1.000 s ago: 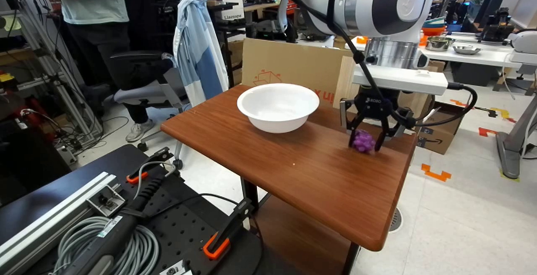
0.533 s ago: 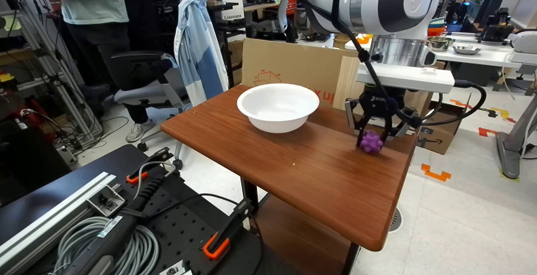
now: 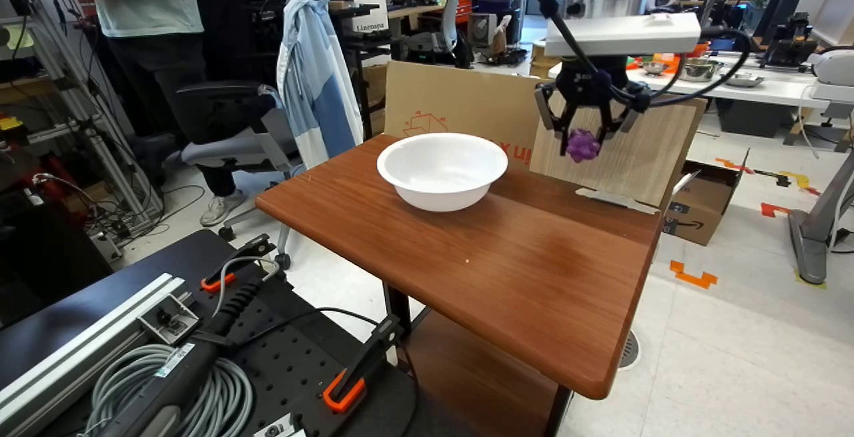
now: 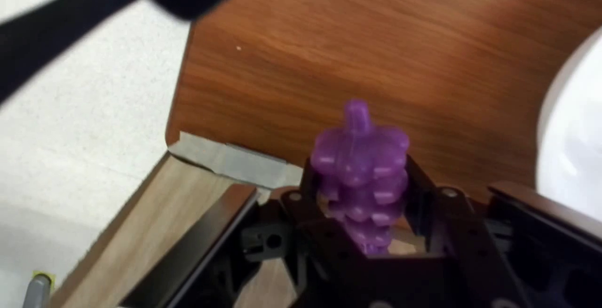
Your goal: Put the plastic grape inside the white dish
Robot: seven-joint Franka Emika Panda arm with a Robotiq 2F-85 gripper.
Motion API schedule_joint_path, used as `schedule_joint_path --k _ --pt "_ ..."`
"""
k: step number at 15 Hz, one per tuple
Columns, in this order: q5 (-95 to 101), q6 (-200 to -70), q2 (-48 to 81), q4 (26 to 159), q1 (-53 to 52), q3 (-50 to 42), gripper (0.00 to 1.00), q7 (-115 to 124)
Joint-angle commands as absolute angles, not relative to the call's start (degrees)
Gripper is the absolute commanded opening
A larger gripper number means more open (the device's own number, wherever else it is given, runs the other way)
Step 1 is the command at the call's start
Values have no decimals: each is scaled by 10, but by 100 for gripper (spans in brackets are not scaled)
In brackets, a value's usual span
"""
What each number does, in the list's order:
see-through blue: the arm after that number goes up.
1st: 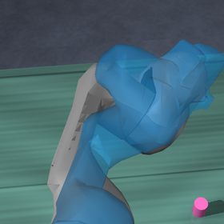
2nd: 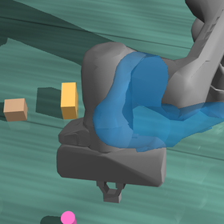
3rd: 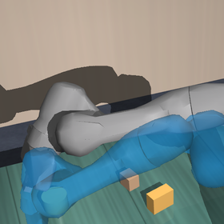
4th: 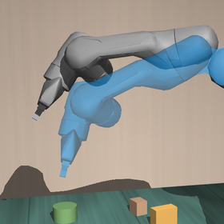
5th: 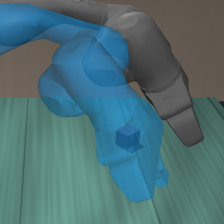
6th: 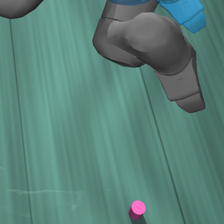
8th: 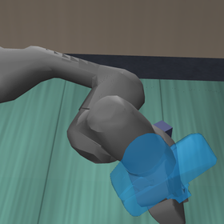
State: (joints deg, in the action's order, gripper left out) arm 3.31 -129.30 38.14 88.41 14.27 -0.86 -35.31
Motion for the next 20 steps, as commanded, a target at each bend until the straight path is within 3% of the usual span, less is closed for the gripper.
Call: schedule_joint_path --k 1,13,14,15,19,20 --pt "40 -1315 319 956 116 9 17 -344" --pt "46 -1297 313 1045 50 31 17 -312" --pt "48 -1292 315 1048 48 29 47 -309" --pt "47 -1294 314 1053 49 29 68 -307" --pt "78 -1273 269 1099 43 22 96 -311" --pt "91 -1258 240 1125 43 22 99 -316"
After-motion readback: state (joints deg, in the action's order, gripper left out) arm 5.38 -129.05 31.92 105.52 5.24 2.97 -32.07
